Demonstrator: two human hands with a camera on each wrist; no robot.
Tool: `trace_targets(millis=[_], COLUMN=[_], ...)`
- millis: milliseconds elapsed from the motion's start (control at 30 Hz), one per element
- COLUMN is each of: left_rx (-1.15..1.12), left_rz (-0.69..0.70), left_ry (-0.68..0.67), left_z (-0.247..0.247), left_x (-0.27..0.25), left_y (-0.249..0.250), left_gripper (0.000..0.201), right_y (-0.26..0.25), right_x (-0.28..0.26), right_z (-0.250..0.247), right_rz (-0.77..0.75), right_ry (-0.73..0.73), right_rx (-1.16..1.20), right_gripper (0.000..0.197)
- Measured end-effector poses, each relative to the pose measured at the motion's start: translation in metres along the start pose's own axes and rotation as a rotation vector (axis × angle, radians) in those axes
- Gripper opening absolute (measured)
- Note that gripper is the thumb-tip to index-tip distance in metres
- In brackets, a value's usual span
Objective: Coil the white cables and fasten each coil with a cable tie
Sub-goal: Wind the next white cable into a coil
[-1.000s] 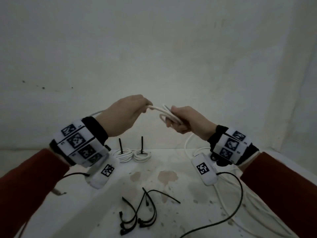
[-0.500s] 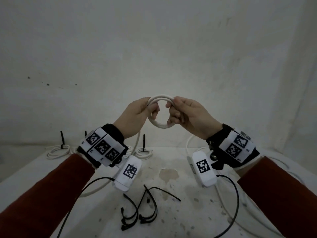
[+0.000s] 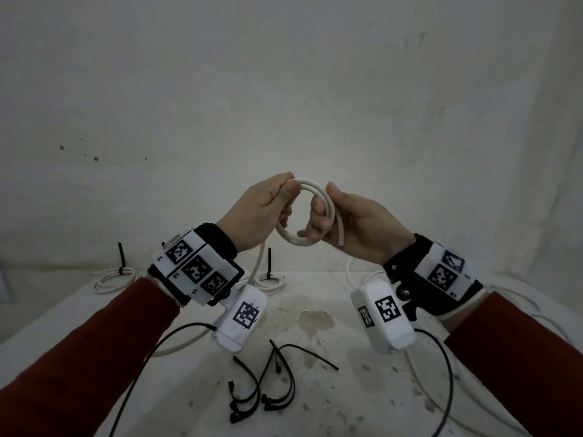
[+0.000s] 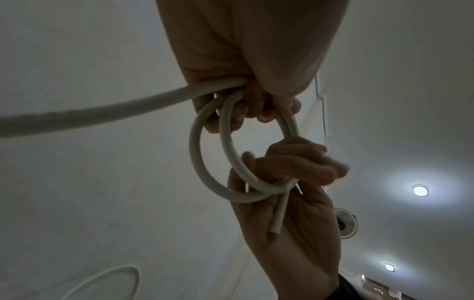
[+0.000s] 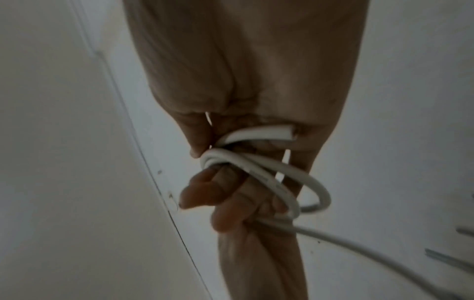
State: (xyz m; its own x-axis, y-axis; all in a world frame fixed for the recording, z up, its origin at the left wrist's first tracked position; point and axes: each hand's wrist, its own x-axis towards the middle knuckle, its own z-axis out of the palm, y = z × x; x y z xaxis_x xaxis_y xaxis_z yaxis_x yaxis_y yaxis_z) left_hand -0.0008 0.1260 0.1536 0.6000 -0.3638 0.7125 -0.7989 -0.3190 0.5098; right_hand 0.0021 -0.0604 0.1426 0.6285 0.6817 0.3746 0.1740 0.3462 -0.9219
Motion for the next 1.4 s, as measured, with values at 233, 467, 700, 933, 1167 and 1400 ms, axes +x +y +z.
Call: trace_targets(millis=[233,467,700,933,1167,1400], left_rx=[-0.029,-0.017,0.313,1.054,1.047,0.912], left_rz=[-0.01,-0.07,-0.105,-0.142,-0.003,0.443], left_ry=[-0.066,-0.068,-0.124,-0.239,-0.486,-0.296], left_z=[-0.003,0.007,-0.001,0.002,0.02,0.016], left_x=[0.006,-0.001,-0.011,-0.027,-0.041,-0.039], left_y=[-0.005,-0.013,-0.044,-0.06,-0.039,-0.025], left_gripper=[0.033,0.021,0.021,0.025,0.045,0.038], right_y=[0.004,-0.012,-0.037,-0.051,-0.043,-0.01], right_x=[0.0,-0.001,-0.02,-0.029,-0.007,0.016], right_z=[0.014,0.008,-0.023,-0.038,-0.047,-0.051], right_rz=[-0.017,-0.02,-0.214,-0.453,-0.699,-0.497], right_ry=[0.003,0.154,0.017,0.164,0.531,0.856], right_rx=[0.218,0.189,0.439,0.577,0.523,-0.227], right_gripper=[0.042,0.039,0.036,0.021,0.025,0.034])
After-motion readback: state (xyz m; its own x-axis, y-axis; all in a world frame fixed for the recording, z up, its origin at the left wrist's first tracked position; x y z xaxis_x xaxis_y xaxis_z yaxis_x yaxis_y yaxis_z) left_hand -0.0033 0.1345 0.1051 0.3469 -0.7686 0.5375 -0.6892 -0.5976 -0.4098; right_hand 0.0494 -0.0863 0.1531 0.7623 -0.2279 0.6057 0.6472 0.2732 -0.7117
